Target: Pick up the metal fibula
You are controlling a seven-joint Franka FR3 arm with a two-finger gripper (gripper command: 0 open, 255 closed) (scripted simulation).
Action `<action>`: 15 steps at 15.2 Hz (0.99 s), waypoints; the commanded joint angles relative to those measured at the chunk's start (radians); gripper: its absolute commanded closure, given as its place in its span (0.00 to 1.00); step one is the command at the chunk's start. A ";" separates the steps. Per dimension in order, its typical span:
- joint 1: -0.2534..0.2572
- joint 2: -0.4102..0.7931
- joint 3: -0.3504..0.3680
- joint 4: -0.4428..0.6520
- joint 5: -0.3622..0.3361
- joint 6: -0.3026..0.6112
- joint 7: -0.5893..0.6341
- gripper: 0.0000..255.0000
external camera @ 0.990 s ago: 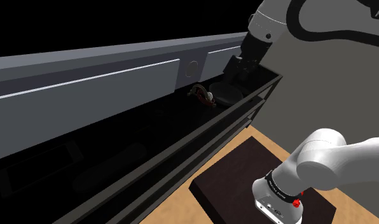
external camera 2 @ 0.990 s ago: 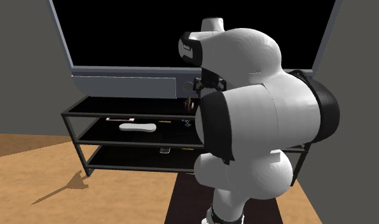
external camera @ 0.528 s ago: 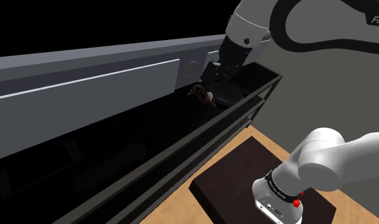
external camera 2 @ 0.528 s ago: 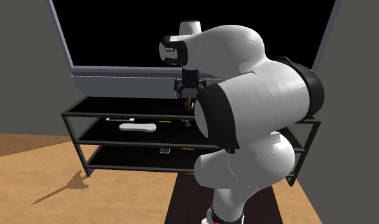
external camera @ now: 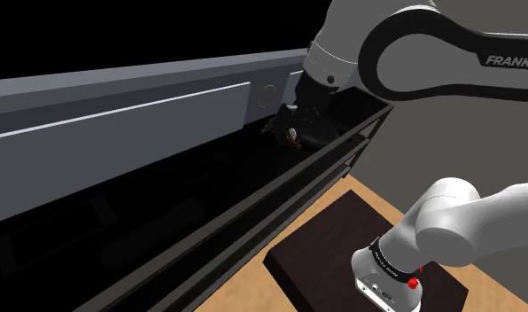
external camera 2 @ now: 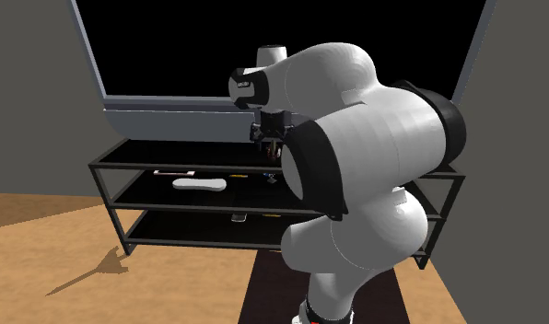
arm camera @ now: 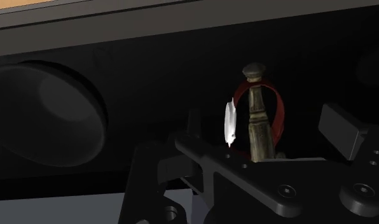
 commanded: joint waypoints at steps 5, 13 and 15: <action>0.000 0.003 0.003 -0.009 0.001 0.013 0.001 1.00; -0.001 0.001 -0.002 0.018 -0.002 -0.016 0.000 1.00; -0.003 0.001 -0.006 0.044 -0.005 -0.043 0.000 1.00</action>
